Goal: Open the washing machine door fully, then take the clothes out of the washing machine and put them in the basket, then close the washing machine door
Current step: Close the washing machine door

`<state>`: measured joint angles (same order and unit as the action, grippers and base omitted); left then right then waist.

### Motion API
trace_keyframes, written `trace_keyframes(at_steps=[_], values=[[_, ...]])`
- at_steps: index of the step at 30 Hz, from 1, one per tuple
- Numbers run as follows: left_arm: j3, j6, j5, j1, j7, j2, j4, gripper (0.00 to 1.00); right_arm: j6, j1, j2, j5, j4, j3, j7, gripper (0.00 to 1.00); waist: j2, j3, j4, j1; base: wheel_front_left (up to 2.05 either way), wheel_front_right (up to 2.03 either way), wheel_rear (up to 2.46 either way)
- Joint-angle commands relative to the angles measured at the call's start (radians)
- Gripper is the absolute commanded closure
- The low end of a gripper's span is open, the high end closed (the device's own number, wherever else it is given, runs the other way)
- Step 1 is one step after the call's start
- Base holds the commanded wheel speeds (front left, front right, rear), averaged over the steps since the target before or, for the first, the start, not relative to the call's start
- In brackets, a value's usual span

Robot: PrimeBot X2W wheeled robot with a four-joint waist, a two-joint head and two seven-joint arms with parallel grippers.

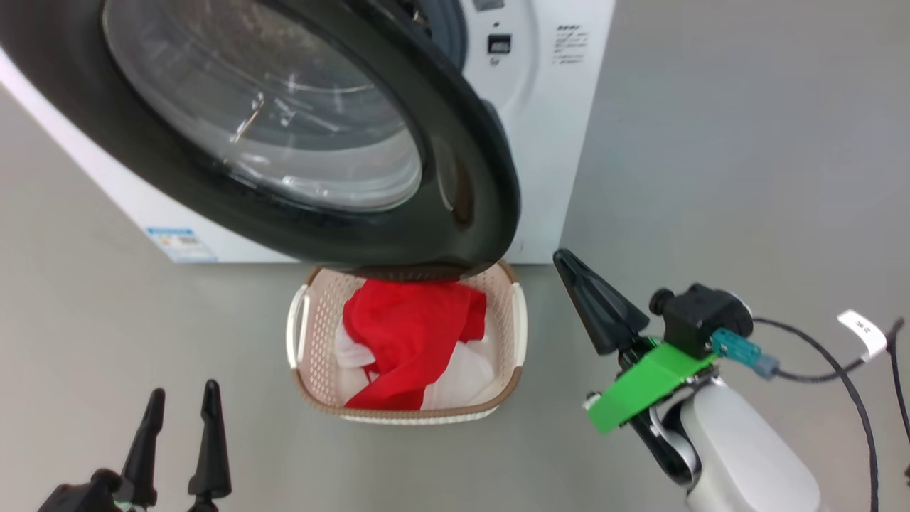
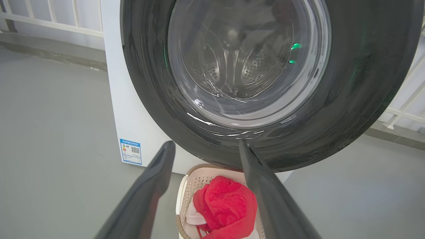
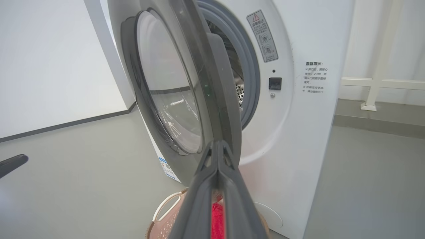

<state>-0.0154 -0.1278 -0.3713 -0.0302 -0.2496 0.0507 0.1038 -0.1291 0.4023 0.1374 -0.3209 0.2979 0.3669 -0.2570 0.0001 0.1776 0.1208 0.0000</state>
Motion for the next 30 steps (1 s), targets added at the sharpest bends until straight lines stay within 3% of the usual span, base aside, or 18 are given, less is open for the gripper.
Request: trace_keyframes(at_steps=[1, 19, 30], values=[[-0.027, -0.003, -0.009, 0.036, -0.012, 0.007, -0.017, 0.0, -0.002, 0.036, -0.01, -0.016, -0.01, 0.025, -0.005, 1.0, -0.0001, 0.048, 0.043, 0.0, 0.0, 0.0, 0.0], [0.007, -0.003, -0.035, 0.135, -0.012, 0.001, -0.003, 0.0, -0.002, 0.237, -0.025, -0.039, 0.12, 0.059, -0.005, 1.0, -0.0001, 0.166, 0.106, 0.0, 0.0, 0.0, 0.0], [0.031, -0.003, -0.055, 0.19, -0.012, 0.0, -0.016, 0.0, -0.002, 0.348, -0.015, -0.04, 0.125, -0.014, -0.005, 1.0, -0.0001, 0.237, 0.138, 0.0, 0.0, 0.0, 0.0]])
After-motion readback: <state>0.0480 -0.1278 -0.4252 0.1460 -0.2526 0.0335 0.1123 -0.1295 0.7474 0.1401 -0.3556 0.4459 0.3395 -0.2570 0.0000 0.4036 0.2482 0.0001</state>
